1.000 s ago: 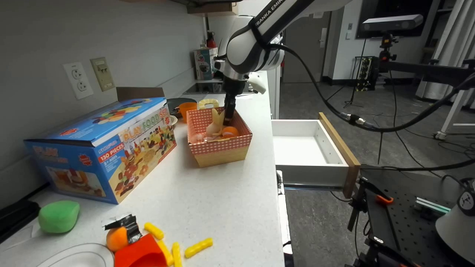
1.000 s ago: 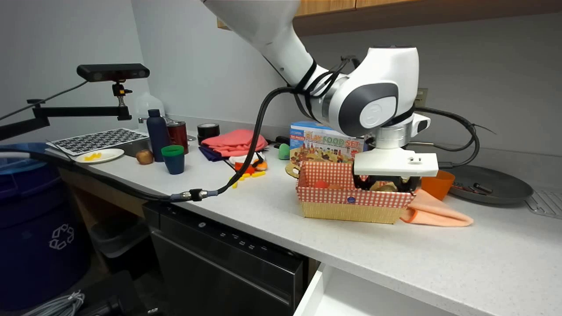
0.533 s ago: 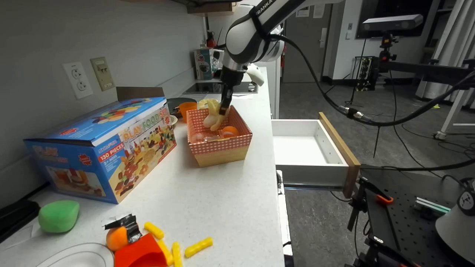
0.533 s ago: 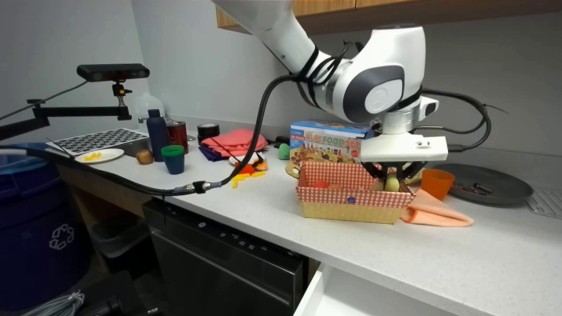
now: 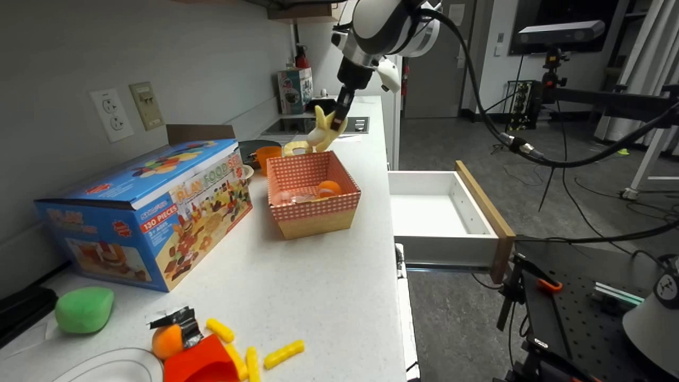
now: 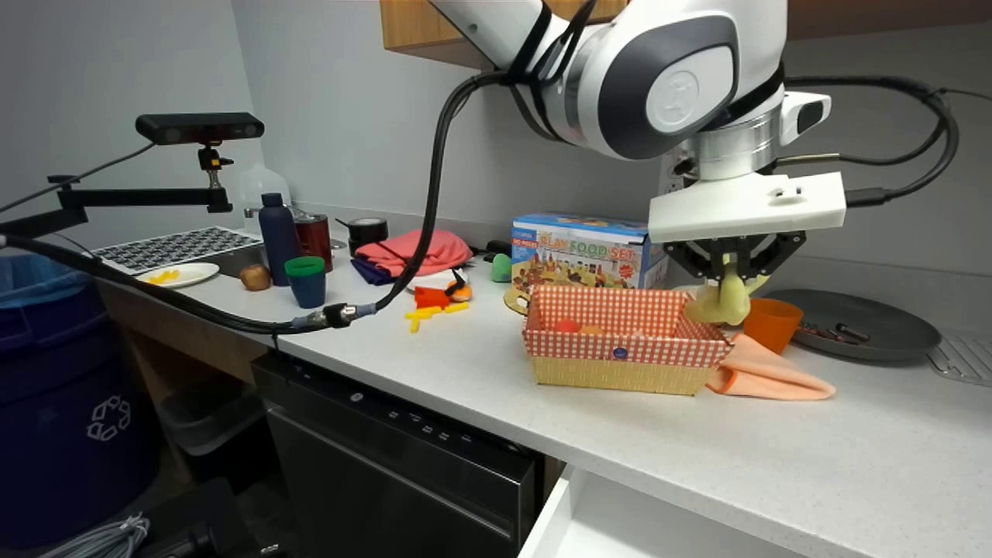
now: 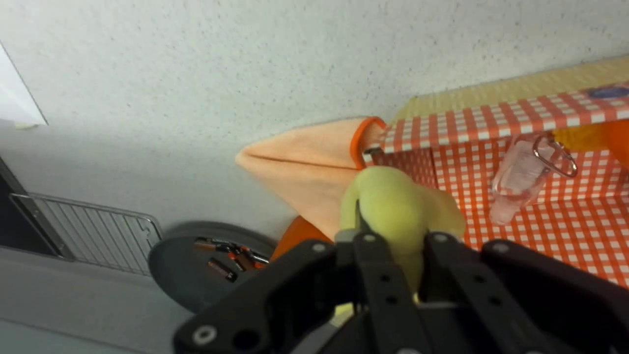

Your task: Pick up the plush toy from the counter and put it in the drawer and close it

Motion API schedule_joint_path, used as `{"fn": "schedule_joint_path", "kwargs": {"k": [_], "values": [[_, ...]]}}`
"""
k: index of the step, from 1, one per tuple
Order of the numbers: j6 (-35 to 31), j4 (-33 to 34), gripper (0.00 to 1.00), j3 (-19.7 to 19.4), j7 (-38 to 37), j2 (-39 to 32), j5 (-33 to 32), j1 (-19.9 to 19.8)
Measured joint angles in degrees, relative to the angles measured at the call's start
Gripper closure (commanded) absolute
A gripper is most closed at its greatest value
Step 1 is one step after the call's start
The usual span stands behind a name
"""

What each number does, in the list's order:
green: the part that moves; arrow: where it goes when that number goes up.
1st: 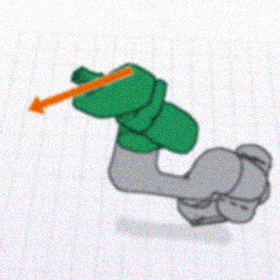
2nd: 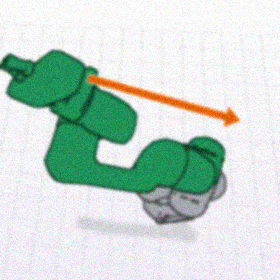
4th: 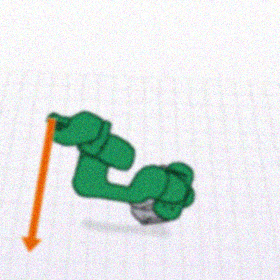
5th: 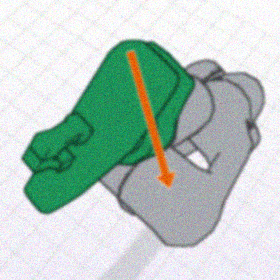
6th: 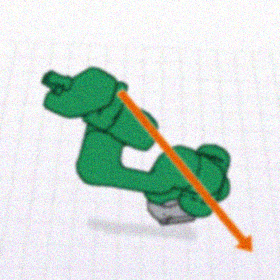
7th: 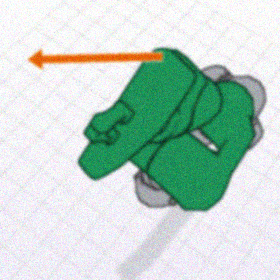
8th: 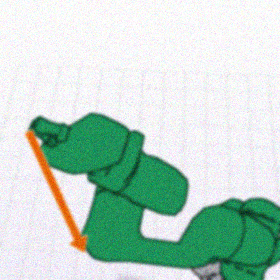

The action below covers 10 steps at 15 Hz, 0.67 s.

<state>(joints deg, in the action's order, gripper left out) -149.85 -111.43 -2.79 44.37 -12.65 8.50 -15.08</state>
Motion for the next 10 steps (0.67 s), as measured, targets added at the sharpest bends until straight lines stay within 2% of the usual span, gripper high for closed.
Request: {"fn": "schedule_joint_path", "kwargs": {"k": [4, 10], "values": [[-1.96, -9.87, 0.97, -4.16, -4.71, 5.29, -2.95, -0.07], [-2.2, -22.44, 0.97, -8.43, -17.45, 10.95, -15.64, -0.06]]}}
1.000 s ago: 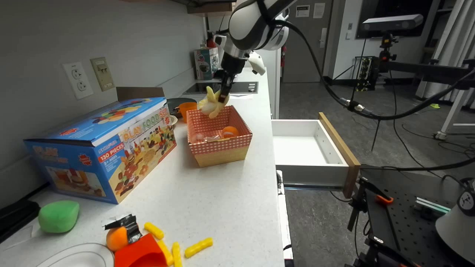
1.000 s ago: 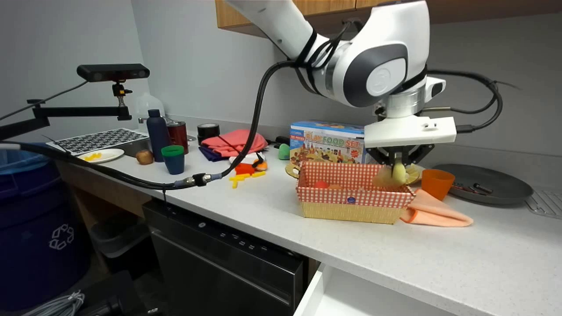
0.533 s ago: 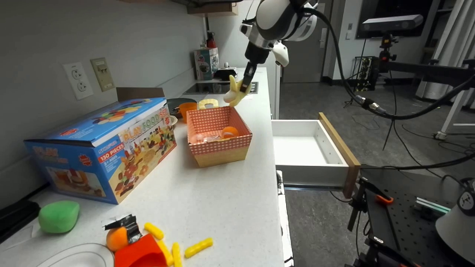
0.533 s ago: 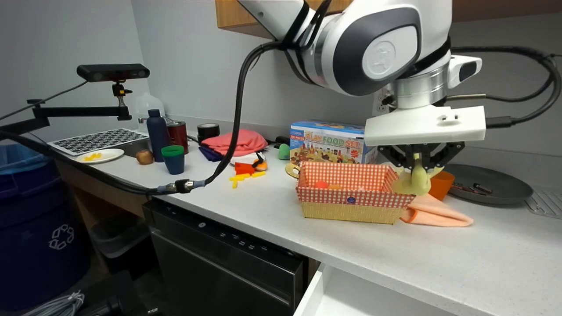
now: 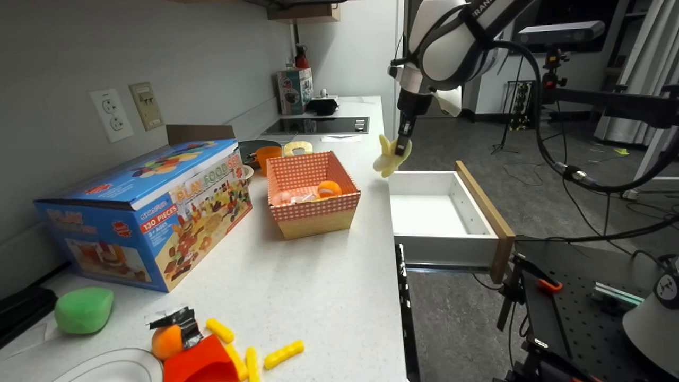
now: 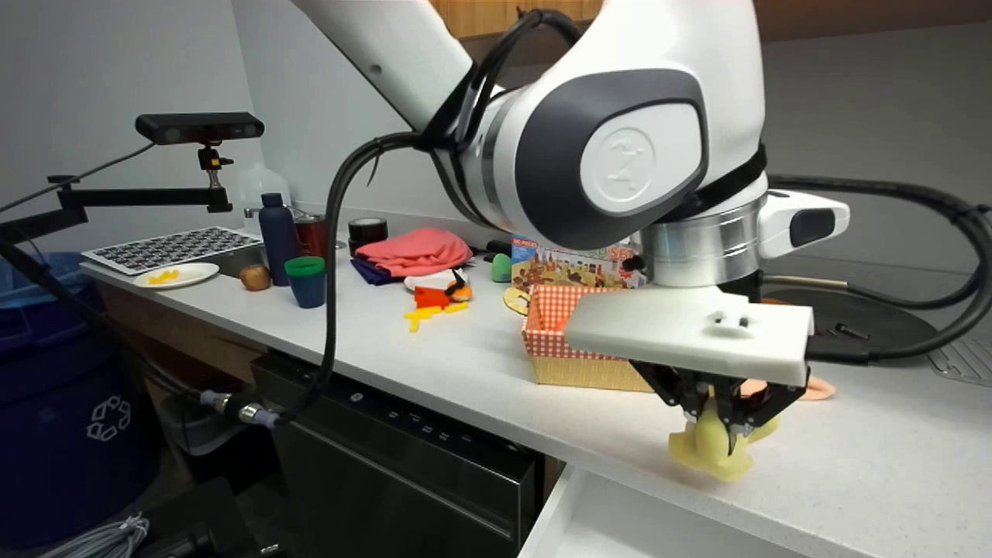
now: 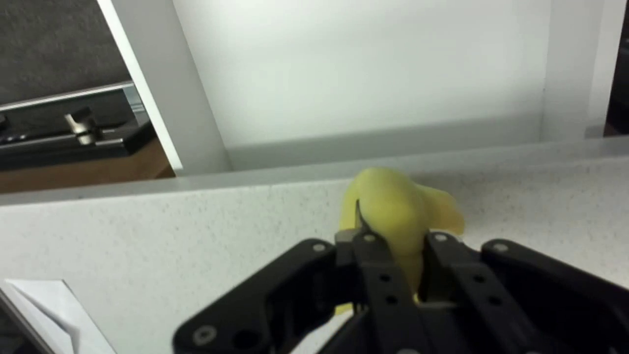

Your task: Pick up the plush toy from the counter and put it in the drawer and close it

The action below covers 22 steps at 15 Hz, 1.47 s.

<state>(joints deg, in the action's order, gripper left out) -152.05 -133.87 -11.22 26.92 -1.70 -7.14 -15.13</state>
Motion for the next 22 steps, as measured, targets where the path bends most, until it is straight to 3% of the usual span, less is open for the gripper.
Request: {"fn": "schedule_joint_path", "kwargs": {"k": [7, 8, 10, 16, 18, 22], "values": [[7.02, -4.02, 0.97, -1.39, -6.22, 1.78, -9.18, 0.0], [8.4, -4.05, 0.61, -1.4, -6.34, 1.95, -9.49, 0.0], [10.9, -4.06, 0.55, -1.4, -6.34, 2.44, -9.54, 0.0], [14.56, -4.05, 0.08, -1.4, -6.34, 5.18, -9.54, 0.01], [14.85, -4.05, 0.0, -1.4, -6.34, 6.29, -9.54, 0.01], [14.86, -4.05, 0.0, -1.4, -6.34, 8.34, -9.54, 0.01]]}}
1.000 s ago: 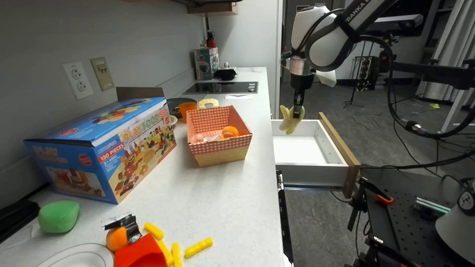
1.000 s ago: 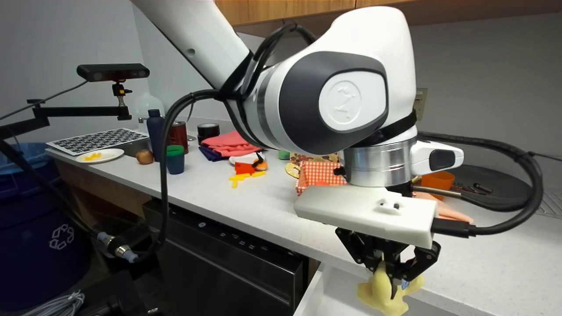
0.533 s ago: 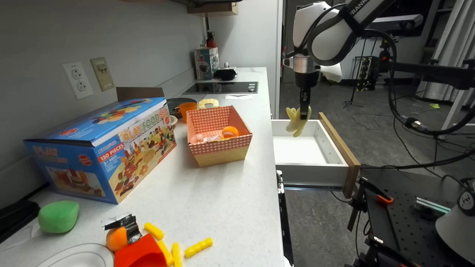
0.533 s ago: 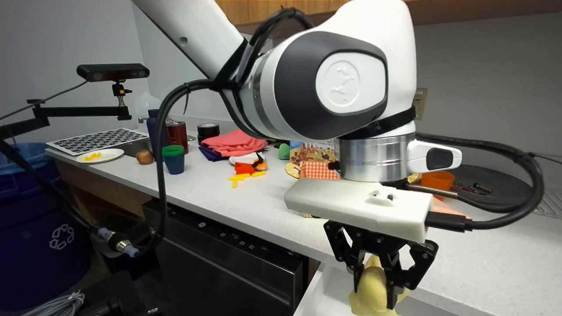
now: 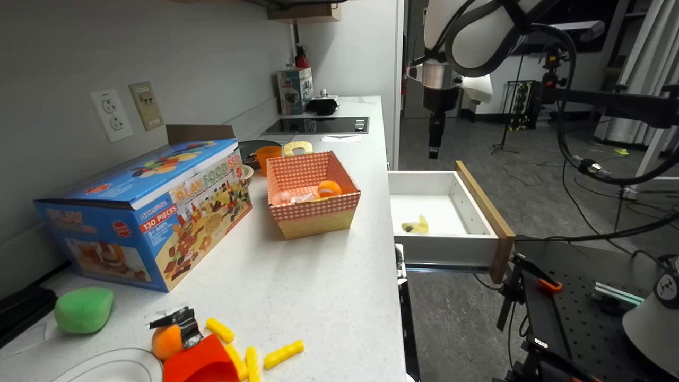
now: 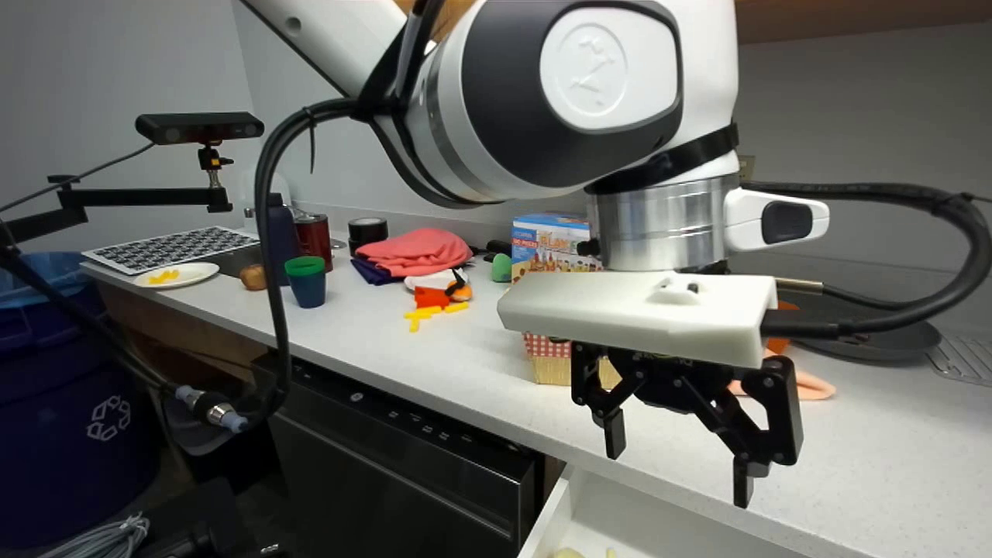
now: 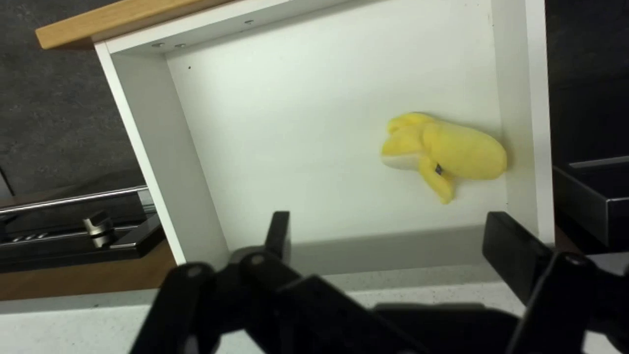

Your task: Pick up the plush toy from the counter and put it in the drawer and close it

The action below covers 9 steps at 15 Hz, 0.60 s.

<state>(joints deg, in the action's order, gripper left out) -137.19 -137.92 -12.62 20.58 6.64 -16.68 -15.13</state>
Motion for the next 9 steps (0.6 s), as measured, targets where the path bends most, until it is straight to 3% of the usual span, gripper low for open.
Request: {"fn": "schedule_joint_path", "kwargs": {"k": [9], "values": [[-0.07, 0.0, 0.0, 0.0, -0.02, 0.47, 0.0, 0.0]]}}
